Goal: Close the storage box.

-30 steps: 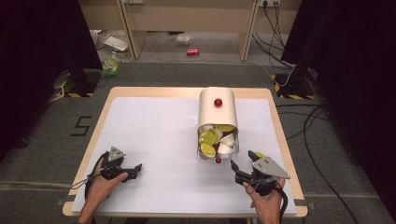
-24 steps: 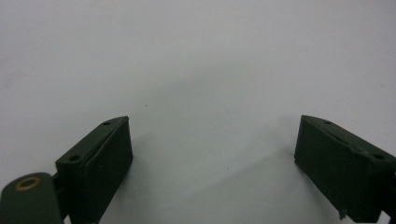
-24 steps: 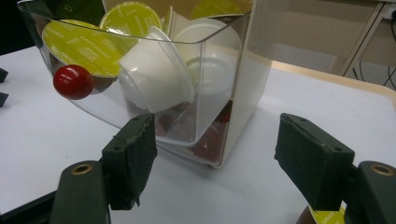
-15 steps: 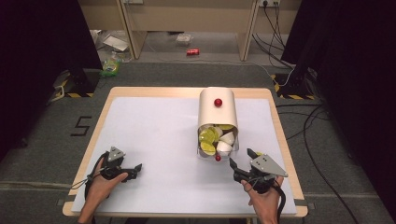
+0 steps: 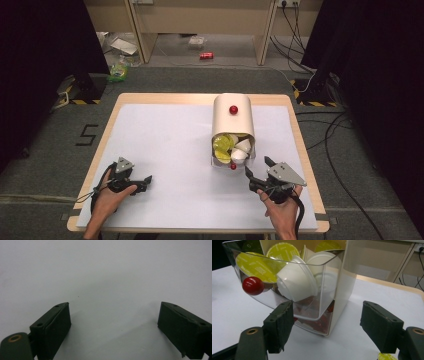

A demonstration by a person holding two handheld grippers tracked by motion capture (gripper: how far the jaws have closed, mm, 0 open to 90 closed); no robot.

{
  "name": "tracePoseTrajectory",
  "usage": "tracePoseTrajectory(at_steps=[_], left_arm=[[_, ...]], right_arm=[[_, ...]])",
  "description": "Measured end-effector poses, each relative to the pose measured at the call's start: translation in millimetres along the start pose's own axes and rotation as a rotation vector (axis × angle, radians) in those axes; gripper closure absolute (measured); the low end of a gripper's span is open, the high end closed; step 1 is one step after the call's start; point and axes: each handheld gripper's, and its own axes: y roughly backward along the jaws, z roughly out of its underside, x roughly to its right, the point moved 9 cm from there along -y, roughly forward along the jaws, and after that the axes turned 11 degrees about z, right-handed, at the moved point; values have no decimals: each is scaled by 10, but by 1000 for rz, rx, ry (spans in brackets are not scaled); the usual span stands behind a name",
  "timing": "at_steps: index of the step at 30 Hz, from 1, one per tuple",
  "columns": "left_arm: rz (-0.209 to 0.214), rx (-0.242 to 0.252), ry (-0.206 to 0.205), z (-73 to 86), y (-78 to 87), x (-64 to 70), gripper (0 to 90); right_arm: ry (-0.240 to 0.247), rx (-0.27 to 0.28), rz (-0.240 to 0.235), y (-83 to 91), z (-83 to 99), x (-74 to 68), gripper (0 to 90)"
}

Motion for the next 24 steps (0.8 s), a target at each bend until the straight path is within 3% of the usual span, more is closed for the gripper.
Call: tracePoseTrajectory(at_steps=[24], left_arm=[[1,0,1,0,0,0,105]], right_arm=[[-12,6,19,-146,-45,39,270]])
